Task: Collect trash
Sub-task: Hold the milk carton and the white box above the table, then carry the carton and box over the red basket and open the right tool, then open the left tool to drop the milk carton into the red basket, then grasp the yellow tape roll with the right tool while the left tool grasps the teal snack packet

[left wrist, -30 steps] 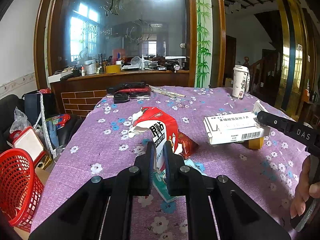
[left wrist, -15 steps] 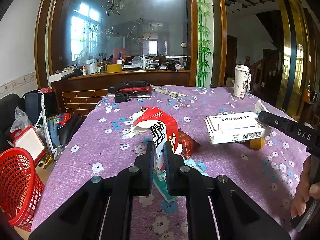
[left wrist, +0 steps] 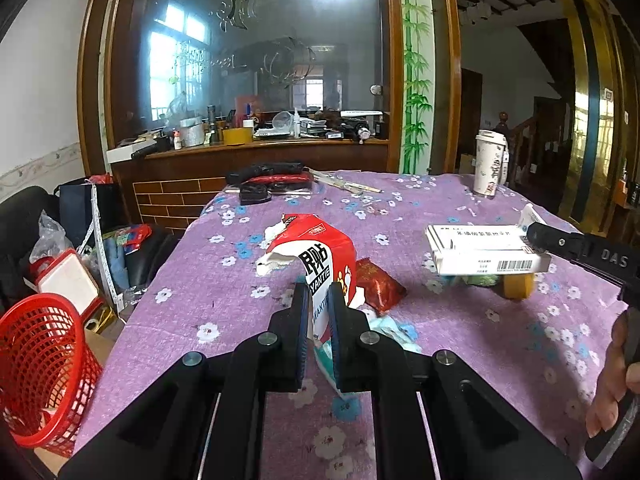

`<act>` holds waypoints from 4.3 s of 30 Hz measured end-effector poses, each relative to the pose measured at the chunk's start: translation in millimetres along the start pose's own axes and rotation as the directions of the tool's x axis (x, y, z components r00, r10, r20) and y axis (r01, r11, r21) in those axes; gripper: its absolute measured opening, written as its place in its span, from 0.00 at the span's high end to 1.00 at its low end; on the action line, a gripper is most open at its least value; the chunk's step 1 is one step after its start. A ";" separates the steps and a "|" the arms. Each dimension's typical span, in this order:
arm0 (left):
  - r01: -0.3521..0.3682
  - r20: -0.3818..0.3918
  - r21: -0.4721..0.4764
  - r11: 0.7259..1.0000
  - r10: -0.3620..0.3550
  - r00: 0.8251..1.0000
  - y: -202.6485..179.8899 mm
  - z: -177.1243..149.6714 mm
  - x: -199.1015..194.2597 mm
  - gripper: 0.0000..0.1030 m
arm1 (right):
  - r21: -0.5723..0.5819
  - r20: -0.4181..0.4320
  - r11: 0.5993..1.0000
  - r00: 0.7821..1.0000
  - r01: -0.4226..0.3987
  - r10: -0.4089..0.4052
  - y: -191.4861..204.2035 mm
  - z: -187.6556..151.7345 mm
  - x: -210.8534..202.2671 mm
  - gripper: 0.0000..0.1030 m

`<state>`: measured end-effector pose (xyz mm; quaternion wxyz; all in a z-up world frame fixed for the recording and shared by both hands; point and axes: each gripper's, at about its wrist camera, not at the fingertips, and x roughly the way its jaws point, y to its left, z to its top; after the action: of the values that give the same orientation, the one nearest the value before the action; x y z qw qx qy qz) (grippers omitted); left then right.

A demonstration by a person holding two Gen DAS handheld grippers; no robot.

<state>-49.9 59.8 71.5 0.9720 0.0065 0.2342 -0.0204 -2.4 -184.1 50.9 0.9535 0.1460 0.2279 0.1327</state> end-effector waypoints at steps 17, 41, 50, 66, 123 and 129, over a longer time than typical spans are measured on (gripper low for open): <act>-0.024 0.053 -0.034 0.999 0.026 0.998 36.5 -4.5 -91.4 0.91 | -0.054 0.014 0.998 1.000 -0.022 0.022 62.0 -15.3 -57.7 0.94; -0.190 0.045 -0.187 0.964 0.202 0.978 182.7 -22.6 -141.8 0.91 | -0.175 -0.095 0.968 0.981 -0.181 0.166 206.7 -28.5 -7.5 0.94; -0.240 -0.035 -0.261 0.935 0.239 0.970 247.3 -51.6 -136.7 0.91 | -0.276 -0.150 0.933 0.969 -0.230 0.194 286.4 -43.2 20.2 0.94; -0.288 -0.052 -0.292 0.912 0.285 0.957 265.0 -71.3 -140.4 0.46 | -0.410 -0.254 0.865 0.948 -0.287 0.194 351.2 -89.7 53.0 0.76; 0.227 -0.373 0.328 0.917 -0.095 0.923 -40.9 -16.1 68.7 0.16 | -0.108 -0.051 0.994 0.998 0.034 -0.040 -37.3 14.8 22.6 0.94; 0.208 -0.380 0.281 0.937 -0.090 0.921 -38.3 -18.8 88.7 0.16 | -0.091 -0.045 0.996 0.999 -0.006 0.002 -36.6 13.5 18.3 0.94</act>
<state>18.8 18.7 14.3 0.8941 0.1475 0.4021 -0.1308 26.5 -214.9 42.7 0.9535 0.0998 0.2427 0.1480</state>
